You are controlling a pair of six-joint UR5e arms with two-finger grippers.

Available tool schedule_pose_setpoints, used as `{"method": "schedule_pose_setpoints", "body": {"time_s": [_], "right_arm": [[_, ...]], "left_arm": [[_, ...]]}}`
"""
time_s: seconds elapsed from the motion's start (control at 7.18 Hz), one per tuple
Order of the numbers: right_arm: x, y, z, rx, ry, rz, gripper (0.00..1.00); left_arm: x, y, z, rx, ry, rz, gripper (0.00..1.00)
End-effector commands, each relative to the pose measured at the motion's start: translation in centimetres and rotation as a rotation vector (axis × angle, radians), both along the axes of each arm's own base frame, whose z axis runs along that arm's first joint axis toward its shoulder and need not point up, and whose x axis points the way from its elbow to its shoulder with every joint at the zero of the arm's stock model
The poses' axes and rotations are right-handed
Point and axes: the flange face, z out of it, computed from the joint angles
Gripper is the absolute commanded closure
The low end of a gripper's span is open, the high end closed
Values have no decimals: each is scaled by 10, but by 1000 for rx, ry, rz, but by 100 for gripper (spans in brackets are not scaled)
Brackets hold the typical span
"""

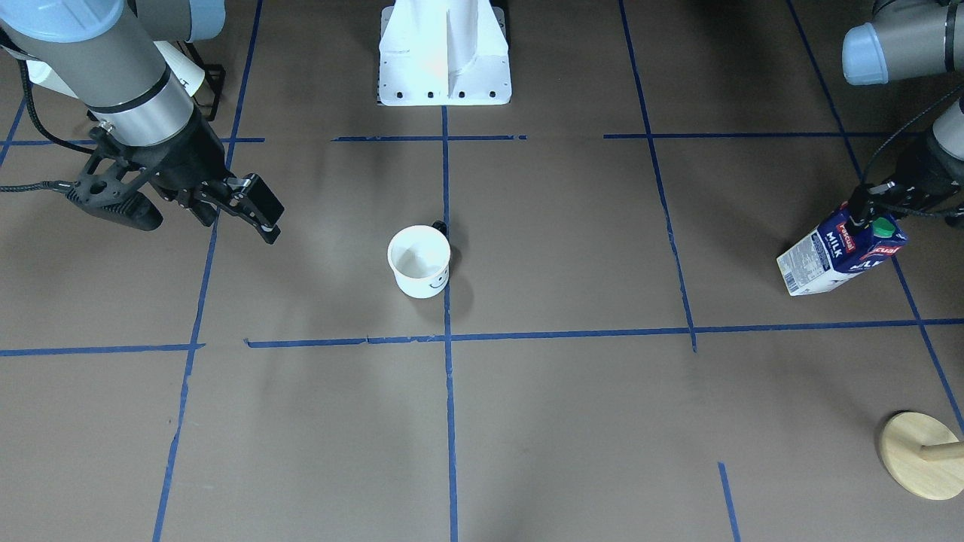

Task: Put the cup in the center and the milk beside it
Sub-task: 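Grasp the Pascual milk carton top with the left gripper while the right arm withdraws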

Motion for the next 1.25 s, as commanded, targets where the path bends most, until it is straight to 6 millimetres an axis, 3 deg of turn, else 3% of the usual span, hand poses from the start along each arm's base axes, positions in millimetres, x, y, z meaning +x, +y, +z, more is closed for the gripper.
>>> {"method": "schedule_pose_setpoints", "body": {"time_s": [0.0, 0.14, 0.42, 0.56, 0.84, 1.11], "right_arm": [[9, -1, -1, 4, -4, 13, 0], [23, -4, 7, 26, 9, 8, 0], [67, 5, 53, 127, 73, -74, 0], [96, 4, 80, 155, 72, -141, 0], [175, 1, 144, 251, 109, -251, 0], [223, -2, 198, 301, 143, -329, 0]], "left_arm": [[-5, 7, -42, -4, -4, -3, 93], [-1, 0, -86, -3, -3, -2, 93], [16, -23, -177, -15, -3, 6, 93], [51, -21, -212, -16, 12, 32, 93], [167, 13, -274, -73, 51, 54, 93], [245, 17, -330, -39, 39, 45, 93]]}}
